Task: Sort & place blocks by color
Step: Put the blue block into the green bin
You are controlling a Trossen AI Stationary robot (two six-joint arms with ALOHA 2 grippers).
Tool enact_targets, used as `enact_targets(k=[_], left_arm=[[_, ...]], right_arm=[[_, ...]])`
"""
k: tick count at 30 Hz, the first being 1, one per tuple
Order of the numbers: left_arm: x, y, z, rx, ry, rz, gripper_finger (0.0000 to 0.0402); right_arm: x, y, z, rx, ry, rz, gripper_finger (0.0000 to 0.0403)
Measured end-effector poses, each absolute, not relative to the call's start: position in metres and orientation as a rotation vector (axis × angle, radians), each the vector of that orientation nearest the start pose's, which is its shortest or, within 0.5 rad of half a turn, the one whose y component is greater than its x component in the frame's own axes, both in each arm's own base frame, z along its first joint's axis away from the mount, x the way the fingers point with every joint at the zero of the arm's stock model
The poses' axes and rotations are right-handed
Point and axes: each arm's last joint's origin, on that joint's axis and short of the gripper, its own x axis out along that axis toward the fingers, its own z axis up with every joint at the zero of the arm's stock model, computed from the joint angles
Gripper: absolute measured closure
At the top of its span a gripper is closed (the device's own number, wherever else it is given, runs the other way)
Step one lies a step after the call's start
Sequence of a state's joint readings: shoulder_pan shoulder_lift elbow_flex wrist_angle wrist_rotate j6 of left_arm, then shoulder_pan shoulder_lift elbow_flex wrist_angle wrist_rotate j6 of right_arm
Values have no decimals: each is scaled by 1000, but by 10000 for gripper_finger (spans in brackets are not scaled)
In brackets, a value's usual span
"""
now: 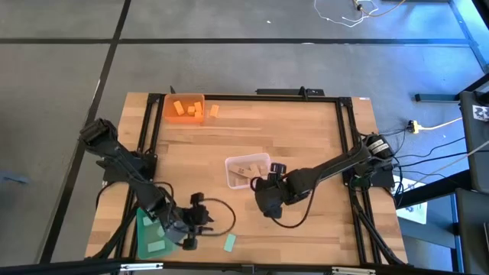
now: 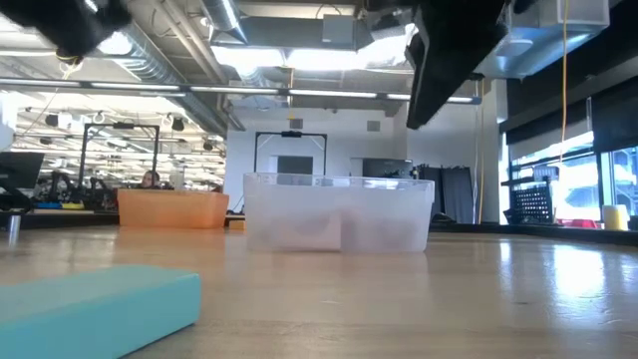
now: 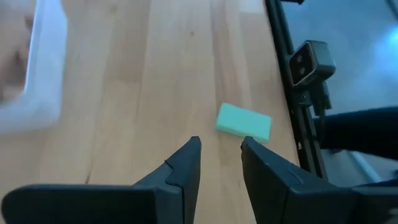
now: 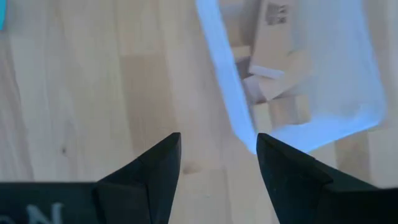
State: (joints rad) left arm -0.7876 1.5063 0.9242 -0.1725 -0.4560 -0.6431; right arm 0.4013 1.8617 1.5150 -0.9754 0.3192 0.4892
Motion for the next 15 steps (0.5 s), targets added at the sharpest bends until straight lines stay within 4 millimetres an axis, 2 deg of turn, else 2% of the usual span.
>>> enact_targets(k=[4, 8, 15], left_arm=[[233, -230, 233, -60, 696, -121, 296], [242, -240, 238, -18, 730, -70, 296], [264, -236, 235, -201, 774, 96, 296]], right_arm=[[335, 129, 254, -63, 1177, -274, 194], [323, 123, 276, -70, 1123, -299, 194], [304, 113, 304, -93, 1055, -336, 194]])
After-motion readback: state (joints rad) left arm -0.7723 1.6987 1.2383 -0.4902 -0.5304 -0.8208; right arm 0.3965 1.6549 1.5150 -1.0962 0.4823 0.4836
